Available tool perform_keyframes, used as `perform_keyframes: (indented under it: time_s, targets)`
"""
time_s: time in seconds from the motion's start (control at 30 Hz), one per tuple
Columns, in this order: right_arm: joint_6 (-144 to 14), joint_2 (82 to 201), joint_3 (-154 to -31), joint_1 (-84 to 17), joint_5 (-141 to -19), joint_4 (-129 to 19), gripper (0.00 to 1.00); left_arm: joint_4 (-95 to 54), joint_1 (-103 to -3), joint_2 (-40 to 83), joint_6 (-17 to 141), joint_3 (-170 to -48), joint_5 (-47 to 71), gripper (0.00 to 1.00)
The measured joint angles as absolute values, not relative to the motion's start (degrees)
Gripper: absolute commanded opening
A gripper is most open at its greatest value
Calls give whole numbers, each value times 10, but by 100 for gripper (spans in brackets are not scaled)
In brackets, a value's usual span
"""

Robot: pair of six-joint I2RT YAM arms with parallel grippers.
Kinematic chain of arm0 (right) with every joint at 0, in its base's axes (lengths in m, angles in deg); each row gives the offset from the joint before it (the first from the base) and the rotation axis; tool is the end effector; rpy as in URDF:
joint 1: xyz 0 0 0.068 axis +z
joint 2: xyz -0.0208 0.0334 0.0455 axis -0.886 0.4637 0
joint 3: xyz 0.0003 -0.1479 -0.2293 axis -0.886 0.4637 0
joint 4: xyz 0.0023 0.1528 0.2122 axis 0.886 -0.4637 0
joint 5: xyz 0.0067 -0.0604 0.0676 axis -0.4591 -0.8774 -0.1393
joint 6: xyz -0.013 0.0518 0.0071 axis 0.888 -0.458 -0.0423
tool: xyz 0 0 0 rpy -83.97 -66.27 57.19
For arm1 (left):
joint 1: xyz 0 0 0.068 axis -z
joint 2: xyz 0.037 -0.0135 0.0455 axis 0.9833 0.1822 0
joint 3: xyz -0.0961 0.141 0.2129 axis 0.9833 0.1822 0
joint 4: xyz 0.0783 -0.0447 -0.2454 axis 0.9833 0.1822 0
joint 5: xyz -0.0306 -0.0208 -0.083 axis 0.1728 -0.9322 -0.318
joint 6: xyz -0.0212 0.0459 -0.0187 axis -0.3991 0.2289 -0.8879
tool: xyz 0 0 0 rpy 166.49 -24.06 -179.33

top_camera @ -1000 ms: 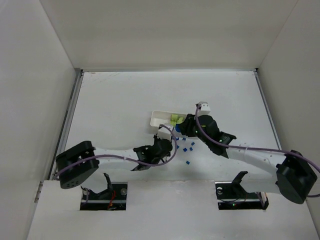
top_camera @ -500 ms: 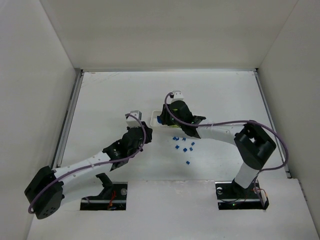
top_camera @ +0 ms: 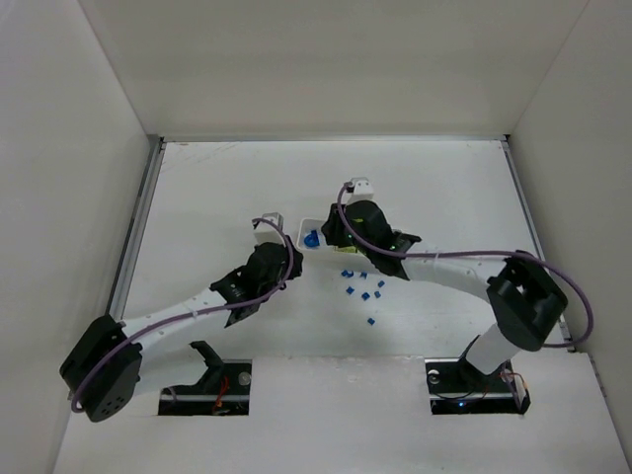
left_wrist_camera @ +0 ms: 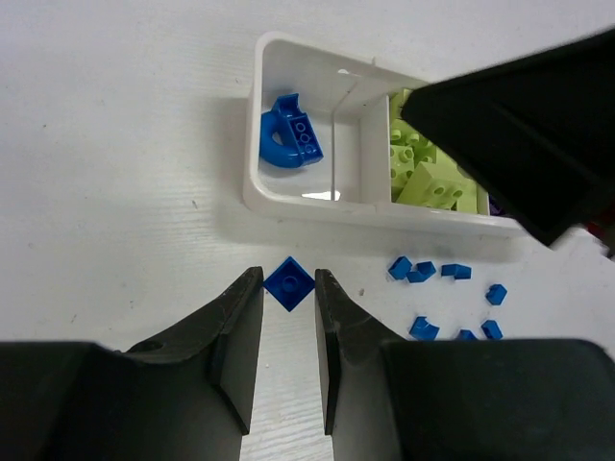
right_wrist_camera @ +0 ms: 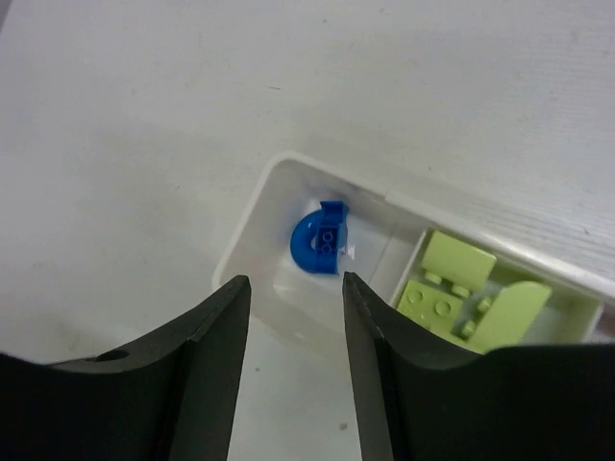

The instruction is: Sort the legos into containers by color

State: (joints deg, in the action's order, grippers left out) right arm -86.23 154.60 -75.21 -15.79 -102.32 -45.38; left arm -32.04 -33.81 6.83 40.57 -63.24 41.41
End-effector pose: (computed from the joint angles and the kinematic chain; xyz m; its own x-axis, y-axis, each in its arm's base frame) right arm 0.2611 0.2627 0.2330 -0.5288 0.0987 -0.8430 -0.3380 0.8866 0.3158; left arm 0.1681 -0.1540 0.2194 -0.4394 -0.2847 -0.8520 0.2314 0.8806 -0.4136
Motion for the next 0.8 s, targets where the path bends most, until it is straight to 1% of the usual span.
perform_keyframes:
  time_s: [0.1,0.13,0.3,0.5,0.67,0.8]
  targets:
    - [-866,1478,-699,-158,-1035,-449,28,-324,-338,109,407,-659,410,20]
    - [-869,1454,-679,-158,-1038,-448,27,-326,-338,124,408,-669,408,20]
    - [-887,1337,-565,-157,-1053,-447,28,-336,-338,201,422,-724,404,20]
    - [-915,1250,-463,-151,-1063,-454,31,-349,-345,279,443,-775,402,21]
    - [-927,1216,-437,-142,-1068,-457,32,-355,-356,325,460,-807,402,22]
    - [-934,1196,-425,-124,-1071,-455,34,-358,-371,362,469,-826,403,27]
